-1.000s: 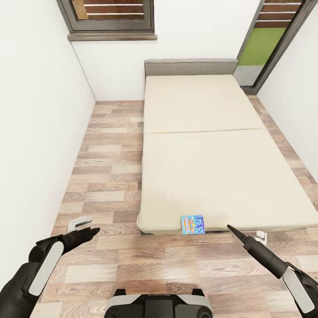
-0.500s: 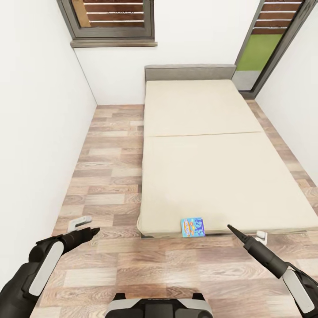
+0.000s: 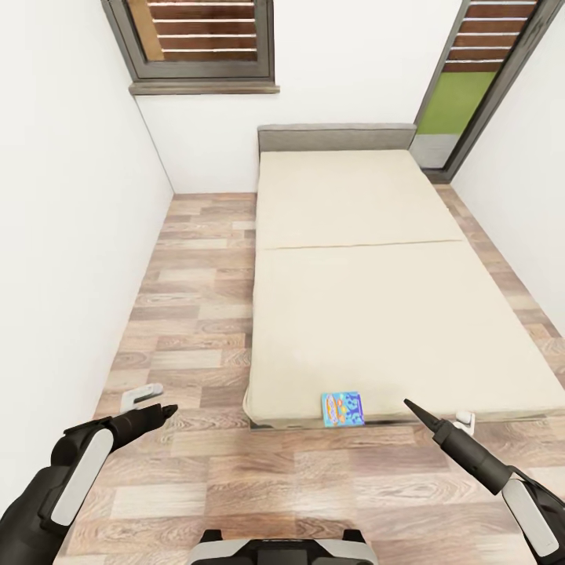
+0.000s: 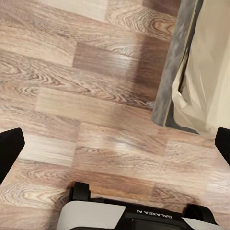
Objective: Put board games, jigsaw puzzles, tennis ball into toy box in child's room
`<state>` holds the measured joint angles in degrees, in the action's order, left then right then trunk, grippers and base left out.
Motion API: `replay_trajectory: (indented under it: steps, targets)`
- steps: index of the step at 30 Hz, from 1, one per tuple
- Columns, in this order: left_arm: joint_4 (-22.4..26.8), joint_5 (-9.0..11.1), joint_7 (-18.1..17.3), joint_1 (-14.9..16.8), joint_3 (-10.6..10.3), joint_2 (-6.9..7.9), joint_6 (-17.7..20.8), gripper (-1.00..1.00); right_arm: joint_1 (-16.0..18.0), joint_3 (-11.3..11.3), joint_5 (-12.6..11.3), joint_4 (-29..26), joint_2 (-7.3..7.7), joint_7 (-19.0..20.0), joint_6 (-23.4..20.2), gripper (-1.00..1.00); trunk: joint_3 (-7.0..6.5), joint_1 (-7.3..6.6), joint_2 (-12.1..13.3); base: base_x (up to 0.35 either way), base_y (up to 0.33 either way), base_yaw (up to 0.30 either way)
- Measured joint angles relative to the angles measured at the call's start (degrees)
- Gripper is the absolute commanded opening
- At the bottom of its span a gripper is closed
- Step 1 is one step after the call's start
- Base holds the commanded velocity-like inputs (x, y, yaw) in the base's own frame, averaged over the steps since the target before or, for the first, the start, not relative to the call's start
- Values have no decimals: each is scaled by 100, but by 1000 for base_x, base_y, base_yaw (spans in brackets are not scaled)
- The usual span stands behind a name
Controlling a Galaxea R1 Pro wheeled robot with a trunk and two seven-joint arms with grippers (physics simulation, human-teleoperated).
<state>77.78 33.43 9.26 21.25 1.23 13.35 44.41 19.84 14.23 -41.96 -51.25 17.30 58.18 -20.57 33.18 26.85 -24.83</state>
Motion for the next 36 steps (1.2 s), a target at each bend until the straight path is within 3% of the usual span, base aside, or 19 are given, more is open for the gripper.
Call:
replay_trajectory:
  steps: [13, 36]
  targets:
    - [1, -2, 0, 0, 0, 0, 0, 100, 0, 0, 1, 1, -1, 0, 0, 100, 111, 286, -523, 0, 0, 0]
    - [2, -1, 0, 0, 0, 0, 0, 100, 0, -6, 0, 0, -7, 0, 0, 100, -107, 286, -524, 0, 0, 0]
